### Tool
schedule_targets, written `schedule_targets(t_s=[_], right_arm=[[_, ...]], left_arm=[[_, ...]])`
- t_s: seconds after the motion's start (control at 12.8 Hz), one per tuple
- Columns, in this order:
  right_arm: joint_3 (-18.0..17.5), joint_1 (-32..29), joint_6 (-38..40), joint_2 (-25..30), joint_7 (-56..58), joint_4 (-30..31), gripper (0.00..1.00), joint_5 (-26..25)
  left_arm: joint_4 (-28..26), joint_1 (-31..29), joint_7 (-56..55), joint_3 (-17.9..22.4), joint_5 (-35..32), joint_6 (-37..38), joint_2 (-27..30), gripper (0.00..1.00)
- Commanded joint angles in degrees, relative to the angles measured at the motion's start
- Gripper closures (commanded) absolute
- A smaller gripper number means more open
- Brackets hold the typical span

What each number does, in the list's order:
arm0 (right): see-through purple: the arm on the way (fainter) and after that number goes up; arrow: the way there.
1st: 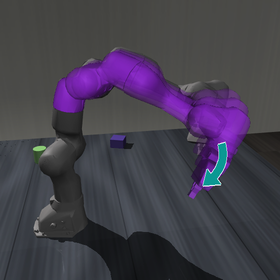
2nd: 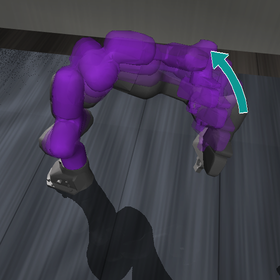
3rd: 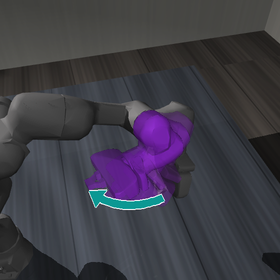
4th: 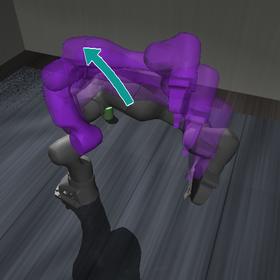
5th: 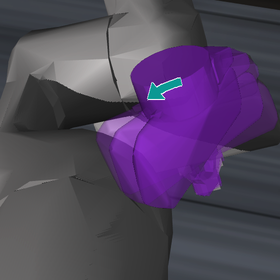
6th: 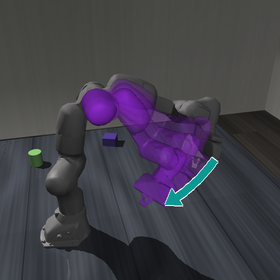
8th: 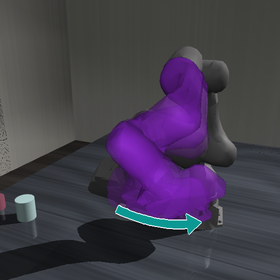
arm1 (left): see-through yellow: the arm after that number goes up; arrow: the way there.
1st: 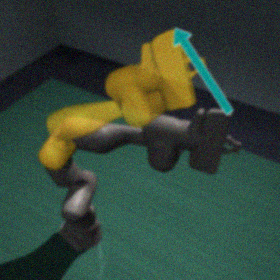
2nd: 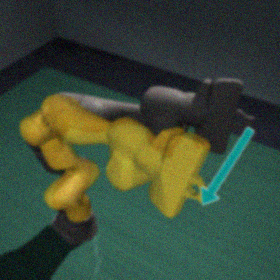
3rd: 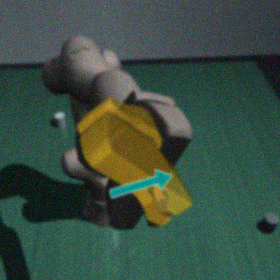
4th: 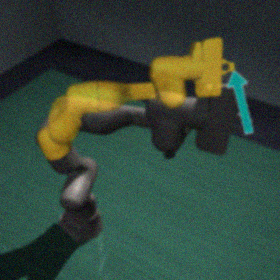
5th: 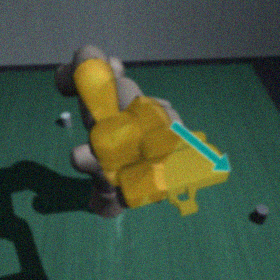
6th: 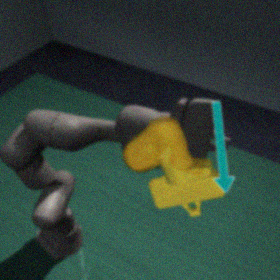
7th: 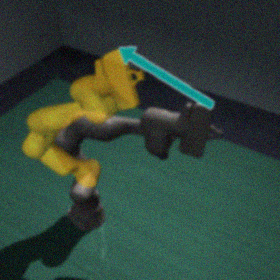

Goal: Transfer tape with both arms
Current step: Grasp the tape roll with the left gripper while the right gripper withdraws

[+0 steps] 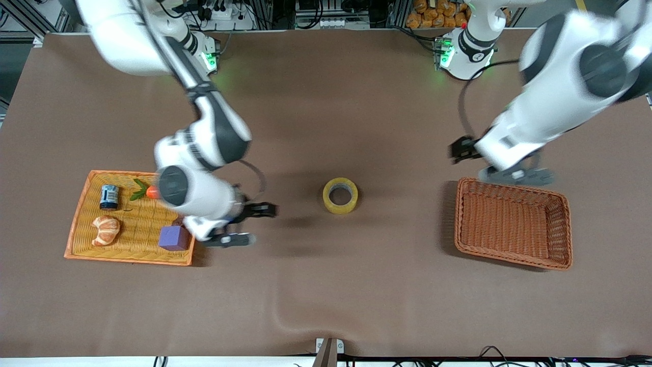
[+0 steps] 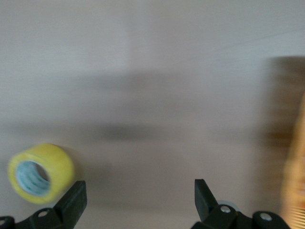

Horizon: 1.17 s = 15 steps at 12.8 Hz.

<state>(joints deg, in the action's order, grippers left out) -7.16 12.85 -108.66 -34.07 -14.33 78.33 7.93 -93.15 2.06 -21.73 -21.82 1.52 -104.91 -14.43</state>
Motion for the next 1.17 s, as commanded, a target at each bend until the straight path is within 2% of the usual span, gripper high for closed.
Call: schedule_targets(t_s=[0.0, 0.16, 0.31, 0.47, 0.62, 0.78, 0.94, 1.02, 1.09], right_arm=[[-1.27, -8.33, 6.94, 4.78, 11.64, 2.09, 0.00, -4.40], [-1.28, -15.01, 11.08, 7.42, 19.92, 2.18, 0.00, -5.82], [-1.19, -19.42, 12.77, 12.76, 22.67, 4.01, 0.00, -6.69], [-1.28, -20.58, 12.77, 19.09, 24.70, 7.09, 0.00, -11.17], [-1.28, -21.02, 13.99, 23.50, 24.62, 8.67, 0.00, -11.36], [-1.36, -22.77, 17.15, 25.97, 23.91, 8.59, 0.00, -10.84], [-1.45, -22.87, 17.25, 28.25, 21.74, 8.51, 0.00, -10.57], [-1.54, -22.87, 17.77, 28.96, 18.58, 8.50, 0.00, -10.40], [-1.54, -22.87, 19.17, 29.23, 17.07, 8.33, 0.00, -9.00]], left_arm=[[1.21, 5.29, -11.27, -1.48, 0.41, -9.40, -8.74, 0.00], [1.30, 9.53, -18.84, -1.56, -3.79, -15.38, -14.37, 0.00], [1.48, 12.43, -24.38, -1.56, -6.79, -19.60, -19.21, 0.00], [1.48, 13.93, -27.83, -1.47, -9.42, -22.60, -22.38, 0.00], [1.56, 15.16, -30.20, -1.30, -11.97, -25.15, -25.37, 0.02], [1.56, 16.22, -32.40, -0.95, -13.82, -28.75, -28.01, 0.16], [1.39, 16.49, -32.67, -0.86, -14.53, -28.86, -28.98, 0.29], [1.30, 16.49, -32.67, -0.86, -14.62, -28.86, -29.33, 0.38], [1.04, 16.49, -32.76, -0.86, -14.79, -28.86, -29.42, 0.50]])
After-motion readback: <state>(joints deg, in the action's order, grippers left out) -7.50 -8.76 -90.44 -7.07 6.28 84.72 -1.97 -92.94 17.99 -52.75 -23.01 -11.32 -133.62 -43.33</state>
